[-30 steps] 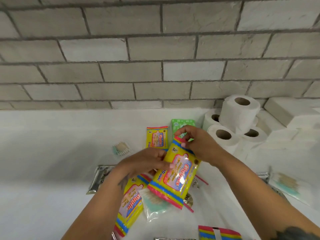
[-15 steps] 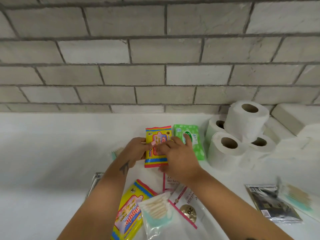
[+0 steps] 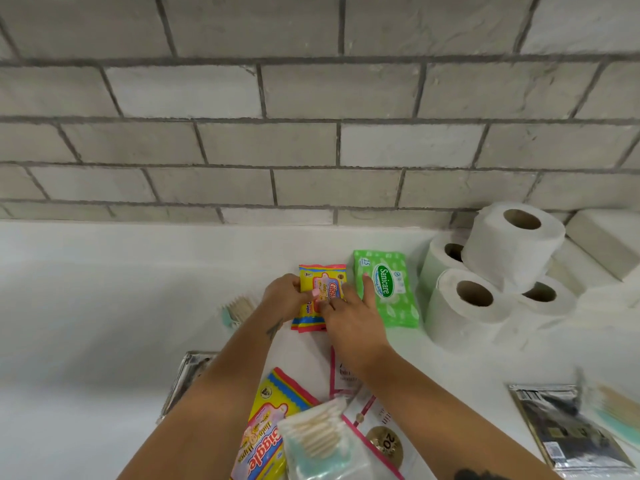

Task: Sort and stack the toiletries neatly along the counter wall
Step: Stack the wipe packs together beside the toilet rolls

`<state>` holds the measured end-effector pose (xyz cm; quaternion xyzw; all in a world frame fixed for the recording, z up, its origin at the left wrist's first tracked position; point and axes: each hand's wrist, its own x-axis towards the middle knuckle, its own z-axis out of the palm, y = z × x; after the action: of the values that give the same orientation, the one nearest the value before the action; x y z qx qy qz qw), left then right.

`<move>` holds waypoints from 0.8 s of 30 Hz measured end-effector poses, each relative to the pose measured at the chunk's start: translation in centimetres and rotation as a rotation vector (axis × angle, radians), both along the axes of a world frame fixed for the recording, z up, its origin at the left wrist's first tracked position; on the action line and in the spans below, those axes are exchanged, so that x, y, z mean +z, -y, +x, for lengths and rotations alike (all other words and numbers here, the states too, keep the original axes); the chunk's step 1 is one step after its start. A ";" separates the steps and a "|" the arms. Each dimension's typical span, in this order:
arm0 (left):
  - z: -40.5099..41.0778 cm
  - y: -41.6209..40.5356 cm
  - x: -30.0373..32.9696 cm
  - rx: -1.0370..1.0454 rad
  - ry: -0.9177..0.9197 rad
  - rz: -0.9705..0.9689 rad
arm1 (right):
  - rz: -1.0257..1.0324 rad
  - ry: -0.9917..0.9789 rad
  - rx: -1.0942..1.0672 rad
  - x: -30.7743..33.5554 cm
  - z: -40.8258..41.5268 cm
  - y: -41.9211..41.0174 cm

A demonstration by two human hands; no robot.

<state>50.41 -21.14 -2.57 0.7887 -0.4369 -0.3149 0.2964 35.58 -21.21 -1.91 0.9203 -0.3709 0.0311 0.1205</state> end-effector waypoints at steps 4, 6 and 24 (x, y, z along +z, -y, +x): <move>-0.5 0.2 -0.5 0.010 0.167 -0.003 | 0.016 -0.108 0.010 0.0 -0.1 -0.1; -0.5 0.5 -0.9 0.029 0.200 -0.016 | 0.038 -0.108 0.028 0.0 0.1 -0.3; -1.7 0.0 -0.7 0.155 0.289 -0.086 | 0.037 -0.211 0.071 0.3 0.8 -0.8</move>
<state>48.68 -21.18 -3.25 0.8437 -0.4259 -0.1557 0.2872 36.38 -20.38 -1.63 0.9331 -0.3239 -0.0686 0.1405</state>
